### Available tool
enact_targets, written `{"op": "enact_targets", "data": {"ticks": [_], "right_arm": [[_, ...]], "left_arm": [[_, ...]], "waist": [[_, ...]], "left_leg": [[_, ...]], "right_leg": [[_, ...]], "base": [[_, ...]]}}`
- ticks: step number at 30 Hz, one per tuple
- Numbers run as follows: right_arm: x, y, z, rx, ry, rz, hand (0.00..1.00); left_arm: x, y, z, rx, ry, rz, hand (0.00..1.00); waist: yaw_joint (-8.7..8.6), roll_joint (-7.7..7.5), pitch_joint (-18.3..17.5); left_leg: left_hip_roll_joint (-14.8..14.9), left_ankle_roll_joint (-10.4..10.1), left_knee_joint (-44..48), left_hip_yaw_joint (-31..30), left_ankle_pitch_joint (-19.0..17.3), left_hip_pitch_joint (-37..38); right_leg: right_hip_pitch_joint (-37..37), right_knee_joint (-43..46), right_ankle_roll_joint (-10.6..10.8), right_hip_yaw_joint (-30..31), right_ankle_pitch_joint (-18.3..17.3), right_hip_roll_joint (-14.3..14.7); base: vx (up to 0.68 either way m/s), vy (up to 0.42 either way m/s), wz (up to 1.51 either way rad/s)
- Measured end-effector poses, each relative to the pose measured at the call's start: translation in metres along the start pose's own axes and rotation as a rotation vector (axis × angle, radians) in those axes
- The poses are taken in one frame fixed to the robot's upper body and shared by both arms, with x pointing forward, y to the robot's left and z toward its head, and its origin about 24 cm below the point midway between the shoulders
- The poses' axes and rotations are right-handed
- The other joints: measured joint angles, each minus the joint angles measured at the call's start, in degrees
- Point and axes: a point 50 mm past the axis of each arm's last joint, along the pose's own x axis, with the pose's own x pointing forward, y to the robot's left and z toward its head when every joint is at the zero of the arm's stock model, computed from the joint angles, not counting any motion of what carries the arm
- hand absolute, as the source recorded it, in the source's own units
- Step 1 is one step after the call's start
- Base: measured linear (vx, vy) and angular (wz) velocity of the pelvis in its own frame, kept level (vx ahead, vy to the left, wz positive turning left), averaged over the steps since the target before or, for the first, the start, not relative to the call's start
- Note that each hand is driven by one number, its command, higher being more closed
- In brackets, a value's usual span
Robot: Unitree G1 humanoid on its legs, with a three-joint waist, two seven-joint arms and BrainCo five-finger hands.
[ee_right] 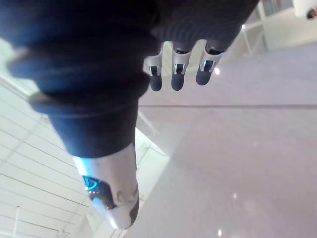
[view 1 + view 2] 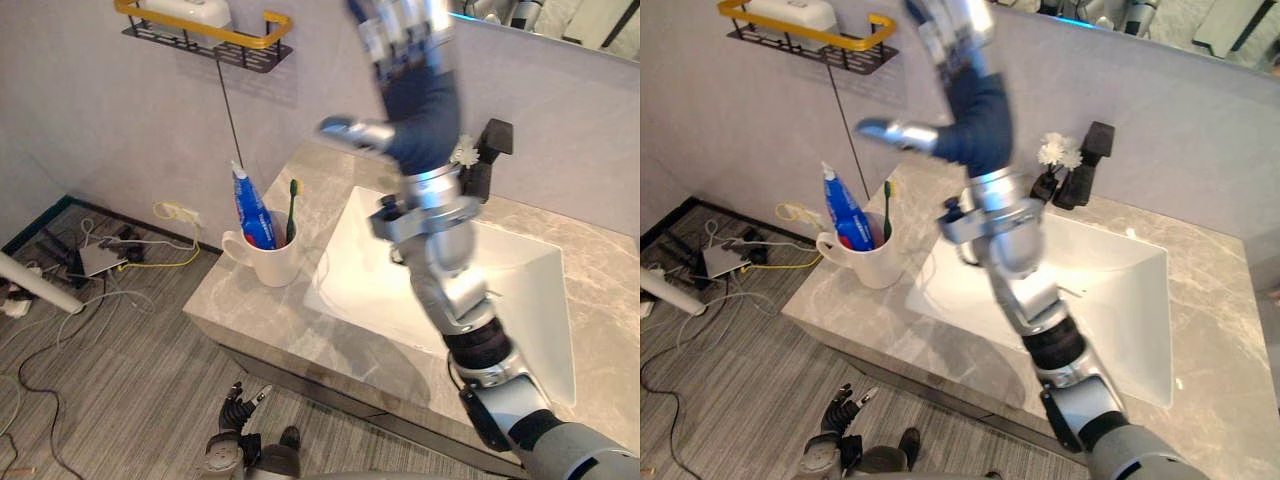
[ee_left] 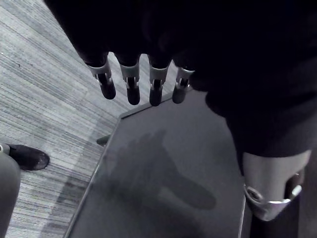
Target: Organize washtable
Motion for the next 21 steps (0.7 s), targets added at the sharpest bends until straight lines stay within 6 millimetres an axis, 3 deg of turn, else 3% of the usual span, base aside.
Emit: {"op": "enact_targets", "data": {"ticks": [1, 2, 7, 11, 14, 17, 21], "right_arm": [[-0.001, -0.021, 0.019, -0.058, -0.071, -0.05, 0.0], [-0.003, -0.029, 0.027, -0.083, -0.094, -0.069, 0.0], [-0.031, -0.106, 0.094, -0.429, -0.2, -0.272, 0.0], [-0.064, -0.143, 0.134, -0.653, -0.205, -0.443, 0.0], [-0.096, -0.164, 0.156, -0.808, -0.136, -0.586, 0.0], [-0.127, -0.177, 0.164, -0.905, -0.042, -0.712, 0.0], [-0.19, -0.188, 0.164, -1.046, 0.227, -0.934, 0.0]], "left_arm": [[-0.001, 0.001, -0.003, 0.0, 0.012, -0.001, 0.0], [-0.001, 0.001, -0.005, 0.0, 0.018, -0.003, 0.0], [-0.006, 0.004, -0.018, 0.002, 0.061, -0.005, 0.0], [-0.01, 0.003, -0.027, -0.03, 0.095, -0.006, 0.0], [-0.013, 0.006, -0.034, -0.064, 0.126, 0.019, 0.0], [-0.015, 0.009, -0.039, -0.075, 0.142, 0.022, 0.0], [-0.018, 0.01, -0.047, -0.124, 0.178, 0.043, 0.0]], "waist": [[-0.98, 0.0, -0.34], [-1.19, 0.05, -0.58], [-4.3, 0.37, -3.08], [-7.23, 1.03, -4.47], [-8.01, 1.39, -5.5], [-9.33, 1.32, -6.0], [-10.3, 1.31, -7.29]], "left_leg": [[-0.05, 0.02, -0.09, 0.38, 0.0, 0.07], [-0.07, 0.02, -0.15, 0.49, 0.0, 0.08], [0.0, 0.04, -1.16, 2.15, -0.01, 0.13], [0.21, 0.06, -1.66, 3.39, -0.02, 0.23], [0.54, 0.11, -1.88, 4.71, -0.23, 0.3], [0.82, 0.05, -1.89, 4.93, -0.29, 0.36], [1.13, 0.01, -2.02, 5.81, -0.32, 0.62]], "right_leg": [[-0.13, -0.02, 0.05, 0.28, 0.06, -0.07], [-0.22, -0.03, 0.06, 0.38, 0.07, -0.1], [-1.34, -0.51, 0.23, 2.09, 0.27, -0.07], [-2.1, -0.68, 0.29, 3.26, 0.44, 0.08], [-2.97, -1.07, 0.0, 4.45, 0.71, 0.4], [-3.05, -1.13, -0.02, 4.7, 0.73, 0.66], [-3.23, -1.39, -0.08, 5.17, 0.74, 0.85]], "base": [[0.02, 0.014, -0.11], [0.03, 0.018, -0.18], [0.03, 0.008, -0.17], [0.01, 0.005, -0.15], [-0.01, 0.007, -0.22], [-0.01, -0.006, -0.08], [-0.02, 0.0, -0.1]]}}
